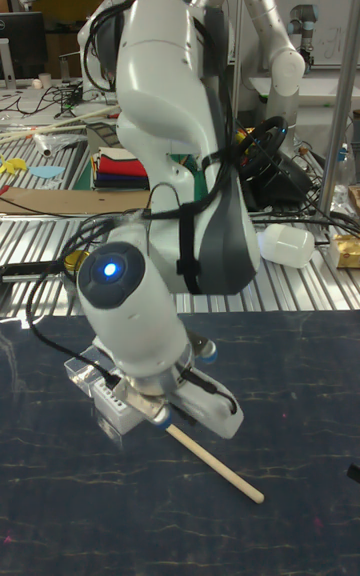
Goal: Insert a medium pipette tip into the holder for medium pipette tips
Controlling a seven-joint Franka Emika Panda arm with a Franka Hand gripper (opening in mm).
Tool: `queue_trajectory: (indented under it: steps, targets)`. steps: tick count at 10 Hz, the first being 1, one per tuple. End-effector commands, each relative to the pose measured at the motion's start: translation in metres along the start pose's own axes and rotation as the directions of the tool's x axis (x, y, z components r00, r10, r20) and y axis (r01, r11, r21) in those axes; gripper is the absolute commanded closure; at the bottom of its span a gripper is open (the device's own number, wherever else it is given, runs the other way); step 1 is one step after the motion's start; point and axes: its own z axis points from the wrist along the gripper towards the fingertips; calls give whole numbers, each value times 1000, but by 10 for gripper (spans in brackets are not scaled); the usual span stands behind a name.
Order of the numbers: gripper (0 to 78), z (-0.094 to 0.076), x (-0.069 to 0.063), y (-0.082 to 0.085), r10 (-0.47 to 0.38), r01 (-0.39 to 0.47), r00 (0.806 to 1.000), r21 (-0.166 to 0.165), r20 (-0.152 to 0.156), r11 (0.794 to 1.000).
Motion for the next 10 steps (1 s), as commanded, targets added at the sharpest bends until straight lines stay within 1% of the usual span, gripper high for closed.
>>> queue_trajectory:
  steps: [1,2,3,4,5,6,7,8,9,10]
  targets:
    - [764,-26,9,-2,-32,29,995,30,91,999]
    - [764,-32,11,-3,-48,46,992,24,117,999]
    - [764,-37,13,-5,-67,64,989,27,133,998]
    - [764,-40,13,-6,-75,71,987,30,141,997]
    - [764,-48,16,-9,-102,98,981,30,166,995]
    - [764,-49,16,-10,-109,105,979,32,172,994]
    - [764,-53,15,-13,-132,128,973,35,191,991]
    - [764,-57,11,-19,-180,175,959,43,221,984]
    - [764,-60,7,-26,-224,217,945,56,238,975]
    - [764,-63,3,-32,-260,253,933,60,250,966]
